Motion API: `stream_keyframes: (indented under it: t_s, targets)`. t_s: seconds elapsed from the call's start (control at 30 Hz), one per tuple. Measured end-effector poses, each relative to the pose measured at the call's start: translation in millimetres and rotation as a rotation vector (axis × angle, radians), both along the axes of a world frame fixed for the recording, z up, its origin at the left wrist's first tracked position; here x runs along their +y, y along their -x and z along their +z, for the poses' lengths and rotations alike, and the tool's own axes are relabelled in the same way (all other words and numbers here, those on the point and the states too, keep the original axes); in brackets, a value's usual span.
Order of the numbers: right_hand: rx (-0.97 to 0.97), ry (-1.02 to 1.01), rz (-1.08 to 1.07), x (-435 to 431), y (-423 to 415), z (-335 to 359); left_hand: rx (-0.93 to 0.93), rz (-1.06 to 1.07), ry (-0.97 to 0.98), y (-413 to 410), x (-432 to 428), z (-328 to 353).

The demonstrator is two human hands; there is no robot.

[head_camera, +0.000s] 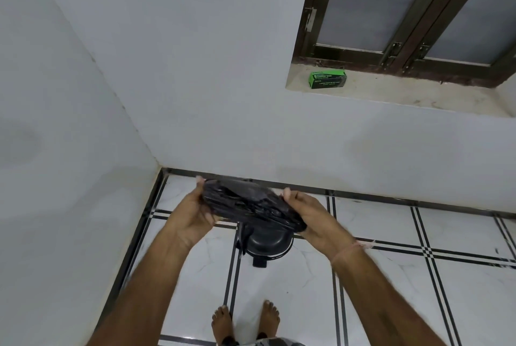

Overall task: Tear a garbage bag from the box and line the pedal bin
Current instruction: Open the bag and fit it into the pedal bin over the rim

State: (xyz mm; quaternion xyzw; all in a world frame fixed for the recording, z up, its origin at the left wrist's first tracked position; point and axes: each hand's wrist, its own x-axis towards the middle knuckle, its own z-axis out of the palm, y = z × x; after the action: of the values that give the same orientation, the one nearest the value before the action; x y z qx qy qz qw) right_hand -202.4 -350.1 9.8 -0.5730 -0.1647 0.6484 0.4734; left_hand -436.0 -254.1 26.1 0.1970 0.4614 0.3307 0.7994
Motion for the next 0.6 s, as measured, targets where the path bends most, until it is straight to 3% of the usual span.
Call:
stream_keyframes:
  t_s: [0.1, 0.3, 0.43, 0.6]
  targets:
    - [0.048, -0.033, 0.186, -9.5, -1.8, 6.4, -0.058, 0.22, 0.164, 6.3, 5.9, -6.8]
    - [0.438, -0.091, -0.445, 4.4, -12.2, 12.4, -0.127, 0.311, 0.266, 28.7, -6.4, -37.7]
    - [0.448, -0.105, -0.626, 8.9, -33.0, -5.3, -0.188, 0.28, 0.166, 37.4, -16.6, -51.1]
    - [0.253, -0.077, -0.448, 0.3, -35.2, -30.4, -0.116, 0.171, 0.066, 40.7, -17.5, -59.3]
